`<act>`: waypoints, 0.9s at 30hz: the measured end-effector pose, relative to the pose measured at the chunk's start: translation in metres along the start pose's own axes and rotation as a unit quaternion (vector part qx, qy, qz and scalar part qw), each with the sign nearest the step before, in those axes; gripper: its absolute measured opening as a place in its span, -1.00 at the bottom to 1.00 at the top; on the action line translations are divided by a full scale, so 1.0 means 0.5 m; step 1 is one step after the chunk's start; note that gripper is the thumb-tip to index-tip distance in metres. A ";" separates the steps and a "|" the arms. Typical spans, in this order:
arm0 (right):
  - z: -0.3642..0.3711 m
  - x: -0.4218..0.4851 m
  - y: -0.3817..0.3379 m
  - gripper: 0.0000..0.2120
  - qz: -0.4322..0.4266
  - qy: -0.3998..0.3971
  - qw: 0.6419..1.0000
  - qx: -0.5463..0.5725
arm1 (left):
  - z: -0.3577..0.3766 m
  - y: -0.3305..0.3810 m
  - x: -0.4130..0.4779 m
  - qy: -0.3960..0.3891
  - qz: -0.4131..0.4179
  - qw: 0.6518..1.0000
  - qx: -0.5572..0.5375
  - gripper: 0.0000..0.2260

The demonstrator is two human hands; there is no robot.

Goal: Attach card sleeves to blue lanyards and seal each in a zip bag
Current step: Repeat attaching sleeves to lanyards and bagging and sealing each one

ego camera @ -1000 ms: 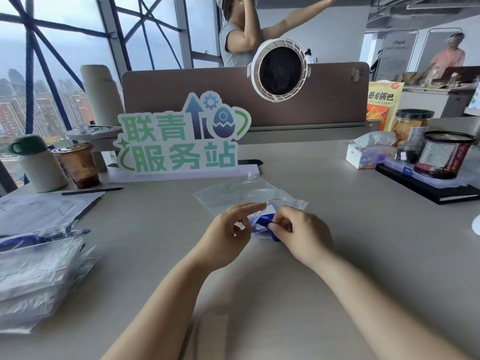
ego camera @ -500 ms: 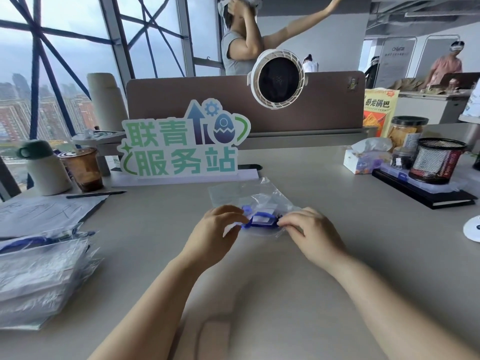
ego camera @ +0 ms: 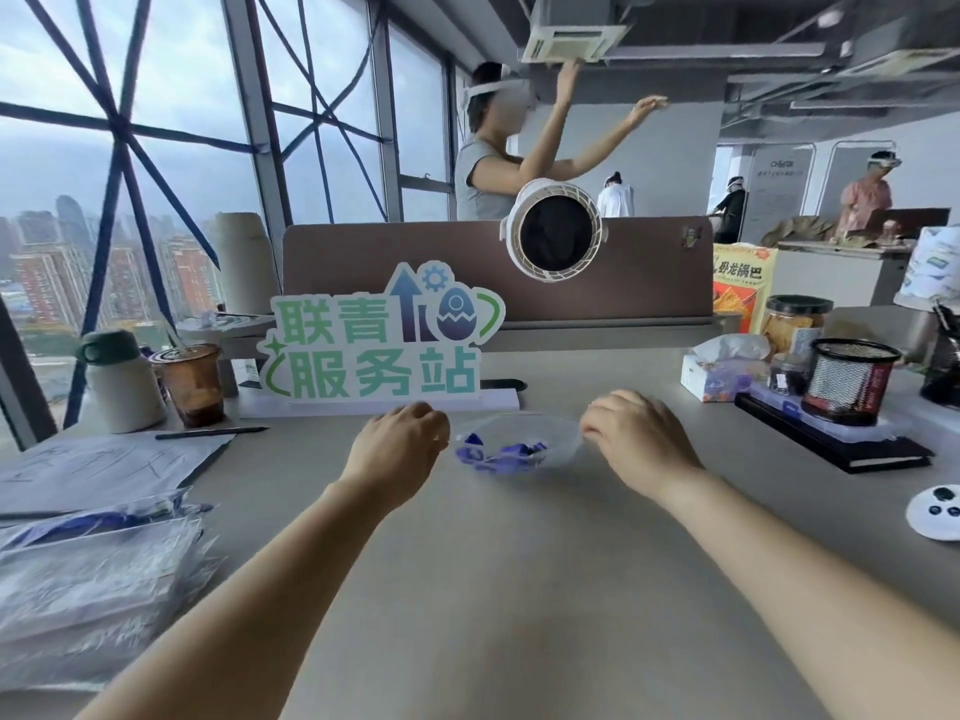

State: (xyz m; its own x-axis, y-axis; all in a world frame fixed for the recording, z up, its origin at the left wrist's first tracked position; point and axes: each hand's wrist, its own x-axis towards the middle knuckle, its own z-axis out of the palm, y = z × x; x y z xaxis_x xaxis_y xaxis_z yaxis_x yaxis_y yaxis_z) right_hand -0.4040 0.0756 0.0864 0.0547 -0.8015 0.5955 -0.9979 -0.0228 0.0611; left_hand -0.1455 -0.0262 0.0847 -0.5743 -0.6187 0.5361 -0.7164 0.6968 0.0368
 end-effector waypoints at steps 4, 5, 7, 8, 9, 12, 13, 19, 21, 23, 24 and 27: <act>-0.120 0.088 0.023 -0.91 0.035 0.023 0.996 0.080 | -0.111 -0.012 0.083 0.049 -0.037 0.996 -0.065 -0.92; -0.156 0.111 0.024 -0.91 0.030 0.034 0.994 0.096 | -0.141 -0.014 0.104 0.074 -0.043 0.992 -0.090 -0.93; -0.228 0.150 0.022 -0.92 0.023 0.061 0.989 0.135 | -0.202 -0.013 0.137 0.138 -0.050 0.980 -0.133 -0.94; -0.261 0.164 0.020 -0.93 0.026 0.063 0.985 0.158 | -0.230 -0.011 0.151 0.161 -0.054 0.974 -0.148 -0.94; -0.288 0.176 0.020 -0.94 0.030 0.053 0.984 0.170 | -0.255 -0.008 0.161 0.168 -0.056 0.972 -0.152 -0.93; -0.341 0.196 0.023 -0.96 0.032 0.029 0.988 0.146 | -0.303 0.006 0.180 0.164 -0.057 0.974 -0.142 -0.90; -0.351 0.202 0.026 -0.94 0.038 0.046 0.987 0.151 | -0.315 0.010 0.184 0.181 -0.059 0.971 -0.147 -0.90; -0.360 0.201 0.034 -0.86 0.061 0.013 0.989 0.135 | -0.337 0.015 0.189 0.160 -0.026 0.980 -0.118 -0.89; -0.357 0.197 0.030 -0.93 0.051 0.001 0.990 0.131 | -0.327 0.010 0.190 0.143 -0.021 0.982 -0.119 -0.88; -0.351 0.200 0.031 -0.96 0.054 -0.005 0.988 0.146 | -0.316 0.003 0.194 0.137 -0.026 0.982 -0.130 -0.88; -0.349 0.204 0.031 -0.96 0.055 -0.013 0.988 0.145 | -0.310 0.002 0.198 0.137 -0.029 0.981 -0.134 -0.88; -0.332 0.224 0.041 -0.89 0.077 -0.005 0.985 0.157 | -0.292 -0.005 0.220 0.134 -0.047 0.982 -0.125 -0.90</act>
State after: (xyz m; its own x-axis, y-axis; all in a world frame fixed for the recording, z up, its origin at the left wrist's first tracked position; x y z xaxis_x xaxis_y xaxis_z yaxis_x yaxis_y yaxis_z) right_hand -0.4125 0.0845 0.2871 -0.0972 -0.8156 0.5704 -0.9562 -0.0825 -0.2809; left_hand -0.1489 -0.0428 0.2667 -0.3611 -0.5911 0.7212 -0.6224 0.7287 0.2857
